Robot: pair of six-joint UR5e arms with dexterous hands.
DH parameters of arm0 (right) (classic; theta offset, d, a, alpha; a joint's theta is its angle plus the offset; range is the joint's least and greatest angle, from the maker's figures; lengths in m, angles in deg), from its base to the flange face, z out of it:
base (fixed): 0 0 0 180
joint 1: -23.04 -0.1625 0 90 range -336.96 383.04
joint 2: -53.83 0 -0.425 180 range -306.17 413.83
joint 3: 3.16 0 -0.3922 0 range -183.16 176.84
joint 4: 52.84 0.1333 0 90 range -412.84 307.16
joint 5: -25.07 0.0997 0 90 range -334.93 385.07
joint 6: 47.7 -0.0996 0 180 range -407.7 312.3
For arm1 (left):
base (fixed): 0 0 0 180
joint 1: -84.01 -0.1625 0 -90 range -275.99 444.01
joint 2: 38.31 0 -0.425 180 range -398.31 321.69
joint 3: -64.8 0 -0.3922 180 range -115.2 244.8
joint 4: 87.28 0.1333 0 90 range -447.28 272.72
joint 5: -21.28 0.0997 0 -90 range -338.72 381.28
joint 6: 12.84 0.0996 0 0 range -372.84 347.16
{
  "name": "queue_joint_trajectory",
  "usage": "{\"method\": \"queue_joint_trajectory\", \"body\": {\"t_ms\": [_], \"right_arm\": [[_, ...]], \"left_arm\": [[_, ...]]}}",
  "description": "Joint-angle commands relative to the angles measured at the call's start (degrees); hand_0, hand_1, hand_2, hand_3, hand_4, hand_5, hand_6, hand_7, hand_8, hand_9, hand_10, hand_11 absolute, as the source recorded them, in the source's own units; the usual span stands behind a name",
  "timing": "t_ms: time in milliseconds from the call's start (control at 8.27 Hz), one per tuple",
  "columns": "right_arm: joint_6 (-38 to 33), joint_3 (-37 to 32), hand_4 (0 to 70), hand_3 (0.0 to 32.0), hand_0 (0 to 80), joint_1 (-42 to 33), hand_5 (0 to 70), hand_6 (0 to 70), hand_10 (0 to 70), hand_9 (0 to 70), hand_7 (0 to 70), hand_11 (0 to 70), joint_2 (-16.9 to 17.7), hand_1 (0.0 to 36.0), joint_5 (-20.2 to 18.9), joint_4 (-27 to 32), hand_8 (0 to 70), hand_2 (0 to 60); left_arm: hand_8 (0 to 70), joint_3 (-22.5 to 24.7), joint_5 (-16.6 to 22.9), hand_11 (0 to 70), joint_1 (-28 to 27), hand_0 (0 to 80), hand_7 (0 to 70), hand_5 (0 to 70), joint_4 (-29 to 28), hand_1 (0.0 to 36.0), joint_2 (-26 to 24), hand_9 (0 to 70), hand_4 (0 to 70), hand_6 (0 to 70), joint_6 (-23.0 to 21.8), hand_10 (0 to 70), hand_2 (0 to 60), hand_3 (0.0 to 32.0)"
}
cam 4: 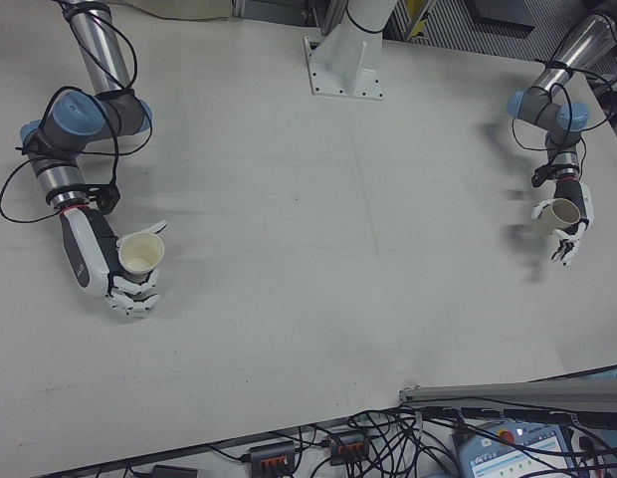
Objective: Pour water
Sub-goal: 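Close the right hand fingers around the second beige cup, then lift both cups and bring them toward the table center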
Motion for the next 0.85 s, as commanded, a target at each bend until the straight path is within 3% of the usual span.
{"method": "queue_joint_trajectory", "body": {"t_ms": [0,121,363,605,726], "right_arm": [[-3.6,9.8,70.0,0.0,63.8,-1.6,65.2,39.9,21.9,42.2,48.2,31.3,4.9,8.0,0.8,-4.6,37.7,0.0],[-6.0,11.2,70.0,0.0,64.0,-3.0,66.6,43.5,21.7,43.1,50.2,31.2,4.9,9.4,0.7,-6.0,38.3,0.0],[-7.3,19.4,70.0,0.0,65.9,-5.5,66.9,43.9,21.3,42.8,50.1,30.8,7.0,11.0,0.4,-10.4,38.1,0.0],[-7.3,29.9,70.0,0.0,68.3,-8.7,68.3,46.1,21.6,43.1,51.1,31.3,7.4,12.1,-0.1,-20.5,38.7,0.0],[-7.3,34.5,70.0,0.0,70.2,-9.4,68.8,46.6,21.2,42.5,50.7,30.9,6.8,13.0,-0.2,-26.8,38.5,0.1]], "left_arm": [[12.6,6.5,0.3,20.0,-0.5,60.3,20.6,70.0,6.4,35.2,-0.6,10.5,69.5,14.9,0.1,12.5,60.0,0.0],[12.6,8.0,0.4,20.2,-0.8,60.6,20.8,70.0,8.9,35.5,-1.9,10.4,68.7,14.9,0.2,12.7,60.0,0.0],[12.7,8.1,0.5,20.3,-1.5,61.4,20.9,70.0,13.6,36.0,-8.0,10.5,70.0,15.3,0.7,12.7,60.0,0.0],[12.7,7.4,0.3,20.4,-6.6,61.7,20.9,70.0,17.6,36.0,-13.4,10.5,69.5,15.3,1.8,12.7,60.0,0.0],[12.9,6.4,0.4,20.6,-6.8,61.7,21.1,70.0,18.3,36.0,-16.7,10.7,70.0,15.7,4.8,12.9,60.0,0.0]]}}
